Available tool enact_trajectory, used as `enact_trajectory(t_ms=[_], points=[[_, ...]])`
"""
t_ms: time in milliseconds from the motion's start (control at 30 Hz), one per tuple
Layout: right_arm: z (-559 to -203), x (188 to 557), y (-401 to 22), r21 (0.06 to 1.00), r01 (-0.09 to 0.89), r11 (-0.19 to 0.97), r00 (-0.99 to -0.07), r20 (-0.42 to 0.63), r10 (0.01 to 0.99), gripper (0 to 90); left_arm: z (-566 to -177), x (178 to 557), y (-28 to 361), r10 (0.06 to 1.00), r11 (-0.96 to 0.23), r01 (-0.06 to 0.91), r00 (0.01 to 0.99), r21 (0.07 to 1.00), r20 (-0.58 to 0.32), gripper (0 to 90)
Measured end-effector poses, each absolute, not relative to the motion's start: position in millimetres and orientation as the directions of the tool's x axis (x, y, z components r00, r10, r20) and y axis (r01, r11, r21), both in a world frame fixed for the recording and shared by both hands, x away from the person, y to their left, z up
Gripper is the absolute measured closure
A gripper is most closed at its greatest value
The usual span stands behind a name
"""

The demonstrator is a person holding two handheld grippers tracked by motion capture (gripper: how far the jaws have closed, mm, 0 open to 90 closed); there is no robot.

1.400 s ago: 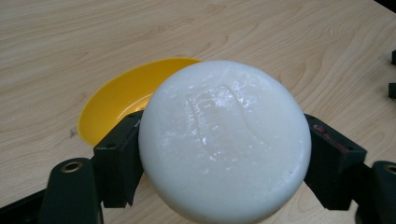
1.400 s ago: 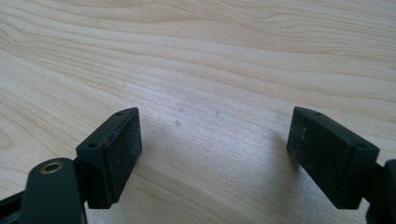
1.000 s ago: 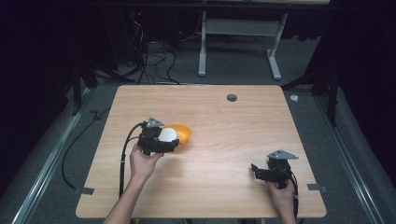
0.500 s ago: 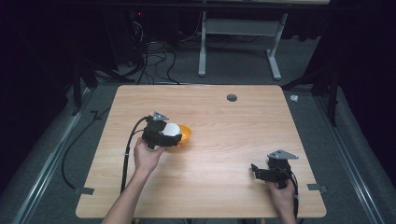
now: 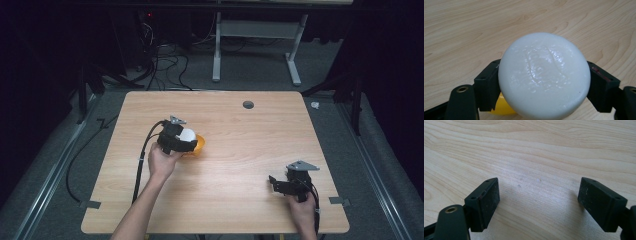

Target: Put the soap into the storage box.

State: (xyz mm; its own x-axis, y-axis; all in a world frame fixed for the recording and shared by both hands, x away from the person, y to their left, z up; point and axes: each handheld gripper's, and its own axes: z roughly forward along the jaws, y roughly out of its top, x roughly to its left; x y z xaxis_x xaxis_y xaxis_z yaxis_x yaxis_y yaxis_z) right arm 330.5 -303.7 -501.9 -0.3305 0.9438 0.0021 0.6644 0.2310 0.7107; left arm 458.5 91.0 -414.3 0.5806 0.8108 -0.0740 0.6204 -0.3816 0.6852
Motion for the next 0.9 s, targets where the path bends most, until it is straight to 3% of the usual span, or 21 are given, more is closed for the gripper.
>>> enact_trajectory(t_ms=[900], points=[[-502.2,330.6,-302.2,0.709,0.663,0.240,-0.333,-0.008,0.943,17.9,-440.8,478.3,82.1,0.842,-0.392,0.663,0.539,0.638,-0.042,24.5]])
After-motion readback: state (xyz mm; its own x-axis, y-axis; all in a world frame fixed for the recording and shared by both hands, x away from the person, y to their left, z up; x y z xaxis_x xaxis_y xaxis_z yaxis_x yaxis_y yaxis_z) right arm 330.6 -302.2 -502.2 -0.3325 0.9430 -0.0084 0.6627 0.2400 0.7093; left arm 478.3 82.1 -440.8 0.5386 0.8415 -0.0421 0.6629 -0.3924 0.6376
